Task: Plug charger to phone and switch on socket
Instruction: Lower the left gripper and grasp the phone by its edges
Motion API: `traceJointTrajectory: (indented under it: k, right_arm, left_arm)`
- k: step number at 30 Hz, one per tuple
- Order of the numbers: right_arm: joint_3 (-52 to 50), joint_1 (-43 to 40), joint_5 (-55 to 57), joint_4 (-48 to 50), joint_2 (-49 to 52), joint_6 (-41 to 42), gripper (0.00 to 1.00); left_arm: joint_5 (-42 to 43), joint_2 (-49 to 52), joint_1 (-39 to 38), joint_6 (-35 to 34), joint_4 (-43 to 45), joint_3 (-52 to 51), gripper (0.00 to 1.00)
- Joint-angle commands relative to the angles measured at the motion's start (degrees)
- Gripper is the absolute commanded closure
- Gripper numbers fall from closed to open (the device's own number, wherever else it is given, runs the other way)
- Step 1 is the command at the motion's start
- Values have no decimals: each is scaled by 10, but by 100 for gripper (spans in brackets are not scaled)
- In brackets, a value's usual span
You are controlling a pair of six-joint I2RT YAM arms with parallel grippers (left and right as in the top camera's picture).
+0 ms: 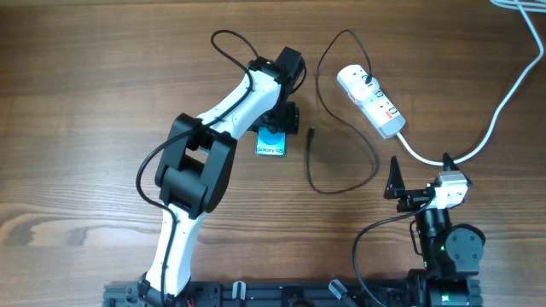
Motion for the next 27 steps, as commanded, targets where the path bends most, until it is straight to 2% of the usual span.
traceJointTrajectory:
  k: [1, 20, 27]
  right_arm:
    - [-1, -2, 8, 1, -3, 8, 0]
    - [-1, -2, 8, 1, -3, 8, 0]
    - [-1, -2, 8, 1, -3, 7, 0]
  left_arm:
    - [-28, 23, 0, 3, 3, -1, 21]
    - [-27, 23, 0, 3, 3, -1, 30]
    - [-27, 16, 2, 0, -7, -1, 30]
